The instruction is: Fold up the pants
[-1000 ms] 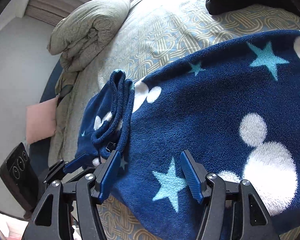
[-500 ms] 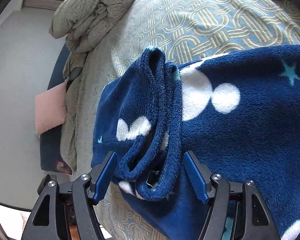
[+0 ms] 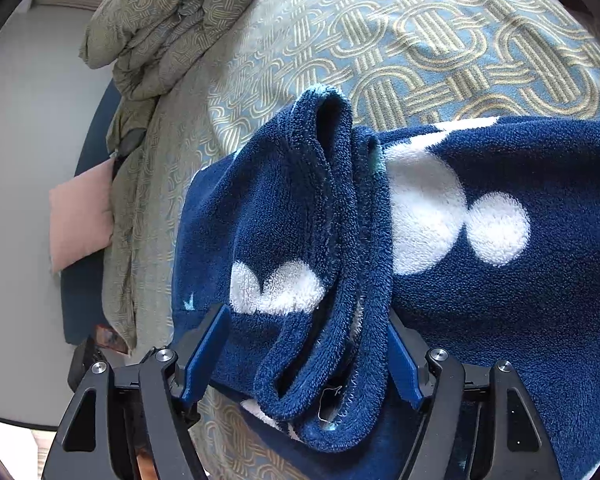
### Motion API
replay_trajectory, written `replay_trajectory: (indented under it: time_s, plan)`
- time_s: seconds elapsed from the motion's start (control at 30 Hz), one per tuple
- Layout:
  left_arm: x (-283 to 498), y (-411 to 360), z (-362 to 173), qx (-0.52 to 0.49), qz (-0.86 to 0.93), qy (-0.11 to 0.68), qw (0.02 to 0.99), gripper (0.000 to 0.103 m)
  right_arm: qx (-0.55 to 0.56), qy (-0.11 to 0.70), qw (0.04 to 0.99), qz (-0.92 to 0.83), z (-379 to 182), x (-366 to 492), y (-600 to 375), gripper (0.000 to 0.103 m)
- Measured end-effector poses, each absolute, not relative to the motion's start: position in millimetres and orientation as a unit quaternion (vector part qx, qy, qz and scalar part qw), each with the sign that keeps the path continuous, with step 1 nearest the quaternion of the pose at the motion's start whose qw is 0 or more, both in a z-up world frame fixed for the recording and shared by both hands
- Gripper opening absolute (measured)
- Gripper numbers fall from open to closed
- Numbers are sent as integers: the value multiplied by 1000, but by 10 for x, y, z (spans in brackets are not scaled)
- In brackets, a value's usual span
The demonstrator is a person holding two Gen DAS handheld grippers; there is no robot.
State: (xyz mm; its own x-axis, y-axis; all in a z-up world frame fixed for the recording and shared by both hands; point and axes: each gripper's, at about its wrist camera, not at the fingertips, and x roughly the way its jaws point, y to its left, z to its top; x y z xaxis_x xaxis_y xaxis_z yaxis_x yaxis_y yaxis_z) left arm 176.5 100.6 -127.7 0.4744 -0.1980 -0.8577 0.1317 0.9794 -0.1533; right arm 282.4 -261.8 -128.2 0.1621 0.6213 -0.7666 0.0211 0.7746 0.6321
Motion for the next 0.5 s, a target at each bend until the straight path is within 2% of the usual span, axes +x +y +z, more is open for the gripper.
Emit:
replay_trajectory:
  time_s: [0.07, 0.1, 0.13, 0.17, 0.2, 0.3, 0.5]
  plan:
    - [1806, 1008, -1278, -45, -91, 501, 860, 69, 248, 603, 728, 209, -1230, 2822, -2553, 73]
    - [1811, 1012, -1297, -39, -84, 502, 860, 69, 241, 598, 735, 210, -1200, 2814, -2524, 66]
    - [1819, 1017, -1317, -30, -76, 504, 860, 69, 232, 593, 741, 213, -1168, 2815, -2487, 52]
    - [1821, 1033, -1344, -25, -71, 507, 859, 69, 225, 589, 745, 218, -1146, 2824, -2451, 43]
    - [1810, 1059, -1359, -27, -71, 508, 858, 69, 222, 588, 746, 222, -1129, 2831, -2427, 24]
    - [1757, 1190, -1382, -58, -71, 510, 855, 69, 231, 579, 746, 235, -1078, 2855, -2376, 20]
    - [1601, 1358, -1386, -88, -71, 507, 855, 69, 244, 563, 747, 256, -884, 2894, -2275, 19]
